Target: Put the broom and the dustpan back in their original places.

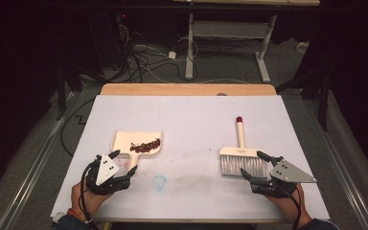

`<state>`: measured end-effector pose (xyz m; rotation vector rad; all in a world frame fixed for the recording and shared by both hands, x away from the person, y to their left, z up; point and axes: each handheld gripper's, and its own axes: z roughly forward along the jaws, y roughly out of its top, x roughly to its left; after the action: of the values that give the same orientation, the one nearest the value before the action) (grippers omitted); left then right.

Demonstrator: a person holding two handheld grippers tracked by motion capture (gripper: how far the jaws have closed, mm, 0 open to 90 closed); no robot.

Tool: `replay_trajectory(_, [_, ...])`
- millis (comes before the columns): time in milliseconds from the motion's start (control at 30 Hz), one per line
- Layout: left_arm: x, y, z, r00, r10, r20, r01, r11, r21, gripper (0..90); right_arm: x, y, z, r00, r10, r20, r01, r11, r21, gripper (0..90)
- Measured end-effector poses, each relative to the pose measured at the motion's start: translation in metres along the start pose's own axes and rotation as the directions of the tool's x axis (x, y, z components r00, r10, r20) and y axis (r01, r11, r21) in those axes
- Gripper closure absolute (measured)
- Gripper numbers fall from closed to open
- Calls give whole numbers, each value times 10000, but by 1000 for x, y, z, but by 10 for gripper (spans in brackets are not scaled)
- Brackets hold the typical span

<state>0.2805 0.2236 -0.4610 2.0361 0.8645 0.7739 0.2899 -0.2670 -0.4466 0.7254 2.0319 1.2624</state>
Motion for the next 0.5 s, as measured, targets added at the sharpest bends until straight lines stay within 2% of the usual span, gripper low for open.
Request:
replay_trajectory(167, [-1,1,2,10000,65,19,-65,9999,84,250,-1,-1,2,10000,56,-16,-56,9999,126,218])
replay_trajectory(300, [-2,3,3,9998,217,27,-217,9997,60,249,-2,0,-2,9999,95,77,-95,10000,19,220])
replay_trajectory(367, [-3,3,4,9997,215,61,-216,9997,63,249,-2,0,-2,10000,70,59,-70,10000,-17,219])
replay_trajectory(400, [-3,3,4,9999,92,127,-93,9999,115,250,-2,0,-2,10000,43,75,-43,10000,-6,218])
replay_trajectory(467, [-2,3,4,9998,161,148,-161,9999,15,250,-2,0,-1,10000,44,58,-44,10000,38,216])
replay_trajectory(500, [-3,3,4,9998,29,174,-31,10000,92,249,-2,0,-1,10000,52,72,-52,10000,38,210])
